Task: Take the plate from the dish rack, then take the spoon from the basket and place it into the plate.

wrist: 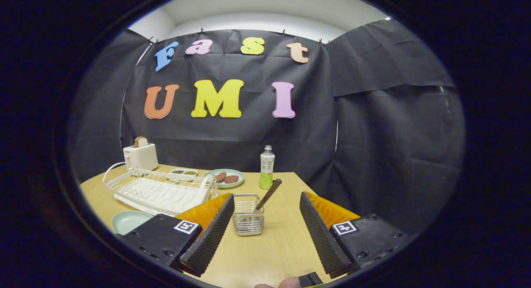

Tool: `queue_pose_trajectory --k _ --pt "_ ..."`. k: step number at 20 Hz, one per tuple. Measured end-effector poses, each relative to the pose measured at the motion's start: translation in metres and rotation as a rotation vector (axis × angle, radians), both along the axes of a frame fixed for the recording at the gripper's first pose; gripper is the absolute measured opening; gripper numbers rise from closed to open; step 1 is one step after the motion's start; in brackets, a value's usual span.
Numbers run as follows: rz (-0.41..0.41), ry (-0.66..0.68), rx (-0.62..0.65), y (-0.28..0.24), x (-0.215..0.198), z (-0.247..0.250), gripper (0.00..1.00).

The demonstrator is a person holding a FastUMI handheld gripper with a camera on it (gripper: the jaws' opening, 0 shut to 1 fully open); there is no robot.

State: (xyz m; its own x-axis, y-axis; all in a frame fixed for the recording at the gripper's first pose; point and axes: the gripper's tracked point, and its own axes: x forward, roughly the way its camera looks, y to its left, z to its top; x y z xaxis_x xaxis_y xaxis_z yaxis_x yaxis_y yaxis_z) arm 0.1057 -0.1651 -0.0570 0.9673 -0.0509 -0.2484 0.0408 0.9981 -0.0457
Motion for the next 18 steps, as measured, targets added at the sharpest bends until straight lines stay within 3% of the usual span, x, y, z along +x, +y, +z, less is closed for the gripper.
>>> queue_pose_trajectory --k 6,13,15,18 --pt "0.014 0.035 0.029 -0.025 0.056 -0.022 1.0" --pt "0.062 0.089 0.069 -0.019 0.116 -0.046 1.0" --pt "0.058 0.107 0.1 -0.021 0.131 -0.052 0.98" --pt "0.061 0.127 0.145 -0.02 0.141 -0.058 0.86"
